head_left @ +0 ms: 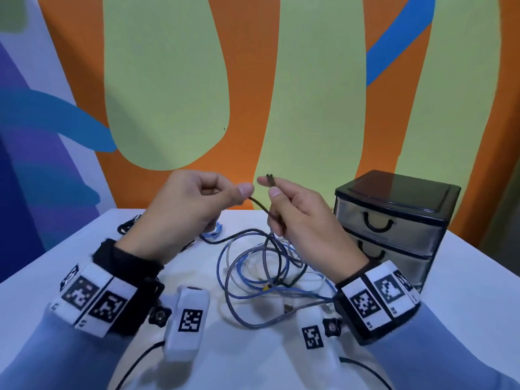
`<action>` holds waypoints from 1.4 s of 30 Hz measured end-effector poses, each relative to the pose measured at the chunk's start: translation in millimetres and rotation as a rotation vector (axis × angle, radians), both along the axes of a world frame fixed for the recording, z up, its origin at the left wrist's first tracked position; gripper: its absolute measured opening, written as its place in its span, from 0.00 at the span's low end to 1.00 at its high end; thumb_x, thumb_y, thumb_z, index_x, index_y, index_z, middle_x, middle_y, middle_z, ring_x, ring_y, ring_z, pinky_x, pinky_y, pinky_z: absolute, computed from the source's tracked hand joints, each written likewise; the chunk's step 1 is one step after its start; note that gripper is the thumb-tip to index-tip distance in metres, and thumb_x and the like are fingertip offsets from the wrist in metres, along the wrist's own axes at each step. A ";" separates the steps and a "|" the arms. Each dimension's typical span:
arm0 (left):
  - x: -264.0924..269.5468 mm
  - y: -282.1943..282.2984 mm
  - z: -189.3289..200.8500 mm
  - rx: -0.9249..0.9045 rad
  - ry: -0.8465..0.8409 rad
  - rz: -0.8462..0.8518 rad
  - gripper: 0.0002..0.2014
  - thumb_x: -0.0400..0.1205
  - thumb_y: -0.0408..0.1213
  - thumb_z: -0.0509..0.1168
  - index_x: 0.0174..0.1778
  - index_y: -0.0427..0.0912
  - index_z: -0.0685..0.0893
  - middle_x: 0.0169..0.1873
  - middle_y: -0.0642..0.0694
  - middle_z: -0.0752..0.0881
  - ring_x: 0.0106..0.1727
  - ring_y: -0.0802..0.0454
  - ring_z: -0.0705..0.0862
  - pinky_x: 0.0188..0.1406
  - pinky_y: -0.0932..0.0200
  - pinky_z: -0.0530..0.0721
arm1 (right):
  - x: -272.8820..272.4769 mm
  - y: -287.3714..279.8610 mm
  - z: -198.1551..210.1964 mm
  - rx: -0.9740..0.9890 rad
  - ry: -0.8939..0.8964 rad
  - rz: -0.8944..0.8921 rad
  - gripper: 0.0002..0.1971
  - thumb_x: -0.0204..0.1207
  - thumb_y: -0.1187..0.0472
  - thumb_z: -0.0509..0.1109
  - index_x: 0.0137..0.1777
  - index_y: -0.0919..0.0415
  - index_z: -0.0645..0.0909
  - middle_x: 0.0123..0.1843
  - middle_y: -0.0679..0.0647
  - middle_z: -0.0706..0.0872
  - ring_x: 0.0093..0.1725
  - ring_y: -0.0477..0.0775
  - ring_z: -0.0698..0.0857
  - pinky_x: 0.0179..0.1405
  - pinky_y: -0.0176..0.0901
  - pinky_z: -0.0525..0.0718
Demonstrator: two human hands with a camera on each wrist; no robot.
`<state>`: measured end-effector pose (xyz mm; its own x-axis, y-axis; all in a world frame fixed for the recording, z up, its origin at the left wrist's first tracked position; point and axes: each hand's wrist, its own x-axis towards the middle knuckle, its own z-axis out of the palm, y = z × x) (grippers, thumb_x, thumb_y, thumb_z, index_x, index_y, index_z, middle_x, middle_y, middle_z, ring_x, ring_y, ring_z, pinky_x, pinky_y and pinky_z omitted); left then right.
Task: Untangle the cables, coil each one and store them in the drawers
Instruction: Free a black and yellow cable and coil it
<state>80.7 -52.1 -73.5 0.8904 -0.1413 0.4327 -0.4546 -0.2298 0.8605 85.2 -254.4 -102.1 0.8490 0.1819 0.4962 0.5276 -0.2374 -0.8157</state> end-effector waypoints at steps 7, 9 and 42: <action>11.0 13.0 8.1 -0.631 0.180 -0.084 0.19 0.82 0.56 0.72 0.32 0.50 0.77 0.29 0.54 0.60 0.25 0.58 0.61 0.29 0.66 0.80 | 0.4 -8.8 0.6 -0.049 0.248 0.253 0.18 0.94 0.55 0.59 0.53 0.60 0.89 0.31 0.44 0.64 0.30 0.49 0.60 0.29 0.36 0.61; 18.2 19.0 4.4 -0.710 0.197 -0.108 0.18 0.85 0.54 0.71 0.39 0.46 0.78 0.29 0.54 0.62 0.25 0.59 0.61 0.25 0.68 0.73 | -3.3 -8.5 4.5 0.005 0.311 0.340 0.18 0.95 0.57 0.57 0.45 0.62 0.82 0.32 0.48 0.63 0.29 0.47 0.60 0.27 0.33 0.62; 8.0 -7.7 -10.5 -0.059 -0.230 -0.080 0.11 0.76 0.40 0.80 0.42 0.33 0.92 0.26 0.32 0.71 0.28 0.52 0.67 0.35 0.68 0.76 | -4.3 -4.0 8.4 0.222 0.351 0.370 0.18 0.94 0.57 0.56 0.49 0.60 0.85 0.29 0.50 0.60 0.26 0.45 0.55 0.22 0.32 0.54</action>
<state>88.7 -59.8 -84.0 0.7546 -0.1762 0.6321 -0.6547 -0.1380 0.7432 80.9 -258.4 -93.7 0.8696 0.4223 0.2557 0.2312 0.1093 -0.9668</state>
